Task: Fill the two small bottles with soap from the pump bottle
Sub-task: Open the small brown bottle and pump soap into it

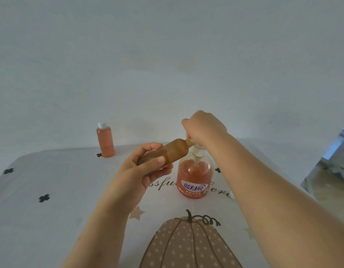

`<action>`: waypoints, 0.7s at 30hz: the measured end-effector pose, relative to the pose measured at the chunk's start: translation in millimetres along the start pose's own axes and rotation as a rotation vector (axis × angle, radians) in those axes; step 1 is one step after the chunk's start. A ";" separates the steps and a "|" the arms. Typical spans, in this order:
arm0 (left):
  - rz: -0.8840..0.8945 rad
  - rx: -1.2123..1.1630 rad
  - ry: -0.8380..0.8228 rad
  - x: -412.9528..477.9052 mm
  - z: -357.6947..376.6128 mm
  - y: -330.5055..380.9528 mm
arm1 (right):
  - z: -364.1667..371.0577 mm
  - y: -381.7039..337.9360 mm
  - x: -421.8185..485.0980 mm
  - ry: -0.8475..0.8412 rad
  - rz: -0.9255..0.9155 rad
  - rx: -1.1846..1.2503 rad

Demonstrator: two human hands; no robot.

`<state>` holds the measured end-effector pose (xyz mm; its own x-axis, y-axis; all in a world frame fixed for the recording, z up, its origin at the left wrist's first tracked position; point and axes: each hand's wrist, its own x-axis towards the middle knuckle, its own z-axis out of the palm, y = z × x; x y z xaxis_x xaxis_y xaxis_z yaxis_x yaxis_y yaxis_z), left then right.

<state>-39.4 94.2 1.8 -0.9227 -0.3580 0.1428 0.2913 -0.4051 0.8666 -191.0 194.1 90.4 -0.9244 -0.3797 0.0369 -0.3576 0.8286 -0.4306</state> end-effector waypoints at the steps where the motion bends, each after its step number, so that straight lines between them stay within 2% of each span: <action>1: -0.007 0.007 0.002 0.7 -1.8 -0.5 | 4.0 2.0 1.5 -0.005 -0.002 -0.011; 11: 0.006 0.031 0.017 0.0 -3.6 1.0 | 6.7 2.8 0.6 0.003 0.014 0.060; 21: 0.032 -0.006 -0.017 -3.3 3.7 6.4 | -8.4 -5.6 0.1 0.071 -0.046 -0.091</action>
<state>-35.4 95.8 8.6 -0.9172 -0.3562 0.1785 0.3220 -0.3988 0.8587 -190.2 192.9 100.5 -0.9128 -0.3905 0.1195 -0.4070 0.8462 -0.3438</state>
